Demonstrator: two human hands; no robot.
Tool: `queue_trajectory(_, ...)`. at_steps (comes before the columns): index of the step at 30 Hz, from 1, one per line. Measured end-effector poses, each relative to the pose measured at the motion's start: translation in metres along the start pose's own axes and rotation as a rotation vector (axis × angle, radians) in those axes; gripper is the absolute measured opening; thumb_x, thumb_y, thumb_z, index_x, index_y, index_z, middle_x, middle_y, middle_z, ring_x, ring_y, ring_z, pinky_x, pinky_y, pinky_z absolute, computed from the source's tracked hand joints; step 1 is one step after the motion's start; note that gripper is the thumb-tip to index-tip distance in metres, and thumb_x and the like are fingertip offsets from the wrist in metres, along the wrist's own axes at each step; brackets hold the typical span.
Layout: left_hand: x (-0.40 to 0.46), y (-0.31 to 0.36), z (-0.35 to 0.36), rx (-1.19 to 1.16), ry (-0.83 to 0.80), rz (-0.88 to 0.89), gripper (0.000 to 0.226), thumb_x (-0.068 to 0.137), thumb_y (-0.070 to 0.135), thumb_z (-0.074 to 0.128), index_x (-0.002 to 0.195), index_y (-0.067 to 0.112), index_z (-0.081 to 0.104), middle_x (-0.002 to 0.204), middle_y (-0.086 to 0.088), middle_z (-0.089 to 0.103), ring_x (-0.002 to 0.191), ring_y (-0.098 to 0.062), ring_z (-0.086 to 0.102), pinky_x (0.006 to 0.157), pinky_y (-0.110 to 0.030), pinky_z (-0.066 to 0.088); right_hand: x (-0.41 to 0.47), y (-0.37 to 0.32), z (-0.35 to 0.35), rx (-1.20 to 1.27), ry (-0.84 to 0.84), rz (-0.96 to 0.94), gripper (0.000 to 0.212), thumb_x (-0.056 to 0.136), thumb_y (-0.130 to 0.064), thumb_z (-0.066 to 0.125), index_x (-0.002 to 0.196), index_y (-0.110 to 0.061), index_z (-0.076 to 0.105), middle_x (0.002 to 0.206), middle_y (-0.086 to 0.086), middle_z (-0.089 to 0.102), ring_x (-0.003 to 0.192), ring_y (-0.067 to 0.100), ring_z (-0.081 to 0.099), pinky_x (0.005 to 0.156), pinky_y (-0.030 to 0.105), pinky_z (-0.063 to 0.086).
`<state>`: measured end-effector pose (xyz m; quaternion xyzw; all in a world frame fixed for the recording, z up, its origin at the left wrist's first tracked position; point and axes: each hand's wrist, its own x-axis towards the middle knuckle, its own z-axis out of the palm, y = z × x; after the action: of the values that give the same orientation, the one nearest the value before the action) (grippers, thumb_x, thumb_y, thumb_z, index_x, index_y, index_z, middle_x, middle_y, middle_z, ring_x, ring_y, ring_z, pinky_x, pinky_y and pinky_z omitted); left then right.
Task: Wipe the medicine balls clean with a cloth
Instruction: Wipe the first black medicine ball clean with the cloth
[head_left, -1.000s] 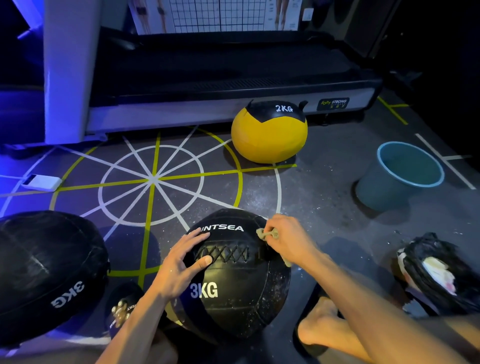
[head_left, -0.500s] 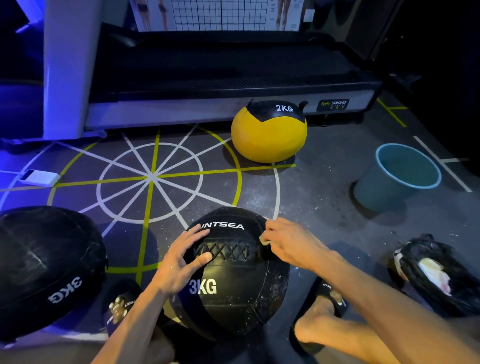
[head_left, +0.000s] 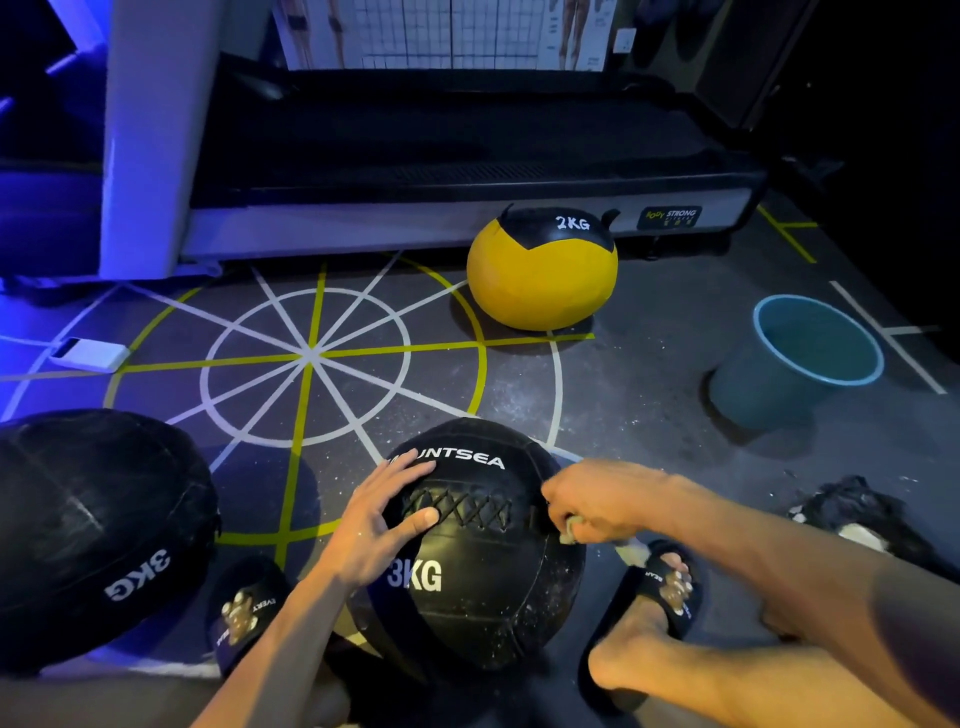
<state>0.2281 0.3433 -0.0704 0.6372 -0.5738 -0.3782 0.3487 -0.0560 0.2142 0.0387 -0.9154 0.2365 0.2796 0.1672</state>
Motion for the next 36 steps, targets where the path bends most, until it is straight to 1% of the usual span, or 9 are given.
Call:
queue_trajectory(4,0.002,-0.001,0.000,-0.013,-0.006,-0.002,0.067,0.077,0.083,0.061,0.139,0.063,0.048,0.156,0.039,0.031,0.155,-0.003,0.015,0.127,-0.048,0.015,0.007,0.011,-0.002,0.126,0.418,0.202,0.026,0.101,-0.020,0.051,0.117,-0.016,0.071,0.110,-0.002,0.056,0.102,0.018,0.055,0.086,0.031,0.046)
queue_trajectory(10,0.001,-0.001,0.002,0.002,-0.011,0.007,0.067,0.077,0.082,0.062,0.139,0.062,0.048,0.157,0.036,0.032,0.155,-0.004,0.015,0.126,-0.050,0.016,0.004,-0.006,-0.001,0.129,0.064,0.097,0.018,0.093,-0.019,0.057,0.098,-0.015,0.074,0.103,0.001,0.065,0.092,0.019,0.061,0.079,0.033,0.051)
queue_trajectory(14,0.004,-0.002,0.001,-0.003,-0.009,0.003,0.065,0.078,0.080,0.062,0.139,0.062,0.049,0.156,0.037,0.032,0.155,-0.004,0.017,0.126,-0.054,0.017,0.005,0.000,-0.013,0.138,0.241,0.189,0.024,0.098,-0.019,0.055,0.114,-0.019,0.073,0.114,0.000,0.061,0.105,0.019,0.059,0.092,0.035,0.052)
queue_trajectory(19,0.001,0.000,0.003,-0.020,0.002,0.008,0.066,0.077,0.081,0.064,0.138,0.062,0.049,0.155,0.039,0.032,0.154,-0.003,0.017,0.126,-0.049,0.018,0.006,-0.013,-0.014,0.031,-0.046,0.131,0.019,0.095,-0.018,0.057,0.104,-0.017,0.073,0.108,0.004,0.067,0.096,0.025,0.063,0.083,0.042,0.056)
queue_trajectory(23,0.003,0.001,-0.001,-0.019,-0.005,0.002,0.067,0.075,0.084,0.062,0.138,0.064,0.048,0.155,0.037,0.032,0.154,-0.004,0.017,0.126,-0.052,0.017,0.008,-0.008,-0.017,0.019,0.172,0.186,0.026,0.098,-0.018,0.052,0.115,-0.017,0.071,0.114,0.004,0.061,0.102,0.025,0.060,0.086,0.042,0.054)
queue_trajectory(27,0.001,0.002,0.002,-0.012,-0.002,0.014,0.067,0.075,0.084,0.062,0.137,0.065,0.048,0.155,0.039,0.032,0.154,-0.004,0.017,0.126,-0.047,0.017,0.005,-0.014,-0.008,0.051,0.009,0.160,0.019,0.094,-0.016,0.058,0.104,-0.016,0.074,0.108,0.003,0.066,0.095,0.023,0.062,0.076,0.038,0.053)
queue_trajectory(30,0.001,0.003,0.001,-0.014,0.005,0.010,0.066,0.075,0.083,0.062,0.137,0.065,0.048,0.155,0.038,0.033,0.154,-0.003,0.018,0.126,-0.046,0.016,0.004,-0.004,-0.006,0.141,0.153,0.233,0.023,0.093,-0.016,0.056,0.104,-0.019,0.076,0.107,0.001,0.065,0.097,0.023,0.063,0.084,0.040,0.056)
queue_trajectory(34,0.001,0.002,-0.001,-0.009,0.001,0.012,0.067,0.075,0.084,0.061,0.138,0.065,0.047,0.156,0.036,0.033,0.154,-0.002,0.017,0.126,-0.046,0.016,0.001,-0.011,0.007,0.131,0.004,0.160,0.020,0.089,-0.020,0.061,0.101,-0.021,0.076,0.105,0.000,0.068,0.094,0.020,0.063,0.081,0.039,0.056)
queue_trajectory(36,0.002,0.002,0.000,-0.006,0.003,0.015,0.068,0.075,0.086,0.060,0.138,0.066,0.046,0.156,0.037,0.032,0.154,-0.003,0.017,0.126,-0.045,0.016,0.000,-0.007,0.007,0.205,0.084,0.211,0.023,0.089,-0.016,0.058,0.101,-0.022,0.077,0.106,-0.003,0.068,0.097,0.017,0.062,0.086,0.035,0.055)
